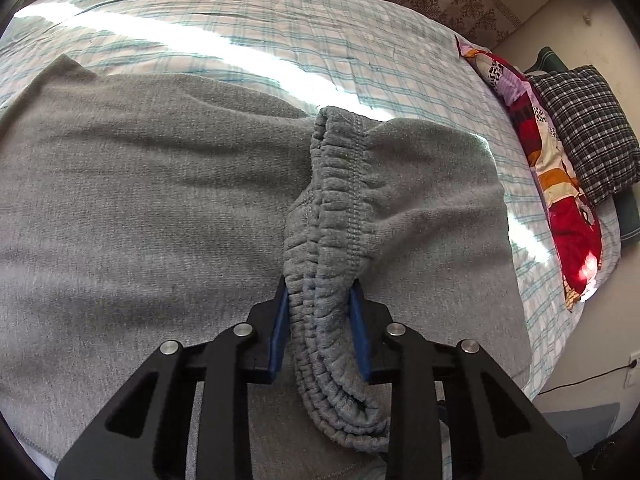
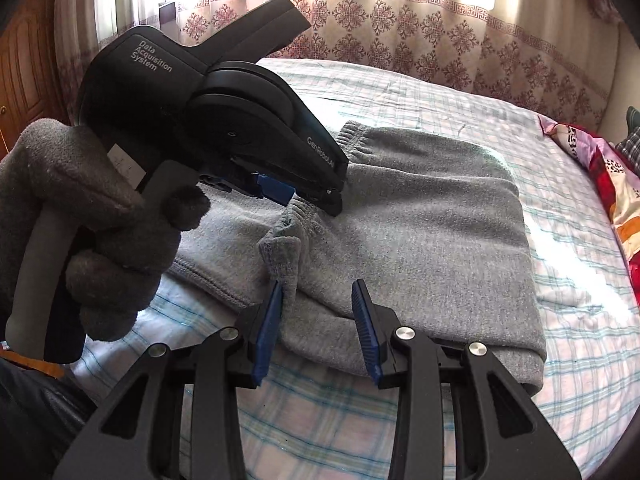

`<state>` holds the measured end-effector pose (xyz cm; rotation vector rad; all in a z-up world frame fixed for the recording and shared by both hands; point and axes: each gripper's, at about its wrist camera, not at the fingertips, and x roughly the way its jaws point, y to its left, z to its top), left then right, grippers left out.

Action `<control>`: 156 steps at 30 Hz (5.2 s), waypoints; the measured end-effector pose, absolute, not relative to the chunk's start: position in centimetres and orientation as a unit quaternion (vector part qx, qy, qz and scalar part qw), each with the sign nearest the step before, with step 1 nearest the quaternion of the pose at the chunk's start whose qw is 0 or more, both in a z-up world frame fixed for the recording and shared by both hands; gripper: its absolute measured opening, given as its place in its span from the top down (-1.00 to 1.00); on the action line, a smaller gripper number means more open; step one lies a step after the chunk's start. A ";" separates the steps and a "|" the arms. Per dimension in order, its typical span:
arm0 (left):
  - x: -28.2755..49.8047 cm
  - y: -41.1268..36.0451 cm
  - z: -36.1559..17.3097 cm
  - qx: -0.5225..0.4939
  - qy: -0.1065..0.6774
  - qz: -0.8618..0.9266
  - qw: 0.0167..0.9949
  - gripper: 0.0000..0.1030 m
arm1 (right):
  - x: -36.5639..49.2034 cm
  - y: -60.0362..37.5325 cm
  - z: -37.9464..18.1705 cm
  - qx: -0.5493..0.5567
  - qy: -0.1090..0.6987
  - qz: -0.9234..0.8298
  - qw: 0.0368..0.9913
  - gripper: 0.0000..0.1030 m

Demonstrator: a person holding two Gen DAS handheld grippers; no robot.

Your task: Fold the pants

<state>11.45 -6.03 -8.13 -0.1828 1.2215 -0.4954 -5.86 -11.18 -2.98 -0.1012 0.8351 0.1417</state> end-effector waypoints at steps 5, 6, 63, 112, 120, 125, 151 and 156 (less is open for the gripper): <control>10.3 -4.5 -6.0 -0.072 0.536 -0.216 0.813 0.52 | -6.1 -11.4 -2.6 -0.048 0.398 0.067 0.914 0.29; 10.3 -3.9 -5.7 -0.071 0.532 -0.209 0.818 0.52 | -6.4 -11.3 -2.5 -0.048 0.396 0.066 0.914 0.29; 10.4 -1.4 -9.0 -0.066 0.559 -0.199 0.802 -0.40 | -6.2 -18.6 -2.7 0.085 0.408 -0.065 0.907 -0.15; 10.9 -7.1 -2.6 -0.021 0.524 -0.251 0.814 -0.54 | -3.8 -16.1 -2.7 0.085 0.400 -0.020 0.912 0.52; 10.7 -4.8 -0.1 -0.054 0.531 -0.255 0.806 -0.65 | -4.8 -9.2 0.0 -0.098 0.325 0.002 0.941 0.53; 11.6 -3.5 1.1 -0.054 0.547 -0.279 0.787 -0.71 | -5.4 -5.6 0.1 -0.170 0.304 0.029 0.937 0.53; 15.6 7.3 1.3 -0.102 0.541 -0.341 0.762 0.67 | 0.6 4.1 3.8 -0.111 0.317 0.147 0.930 0.53; 16.9 15.2 1.9 -0.136 0.518 -0.321 0.781 0.67 | 3.2 9.5 4.4 -0.091 0.321 0.201 0.921 0.52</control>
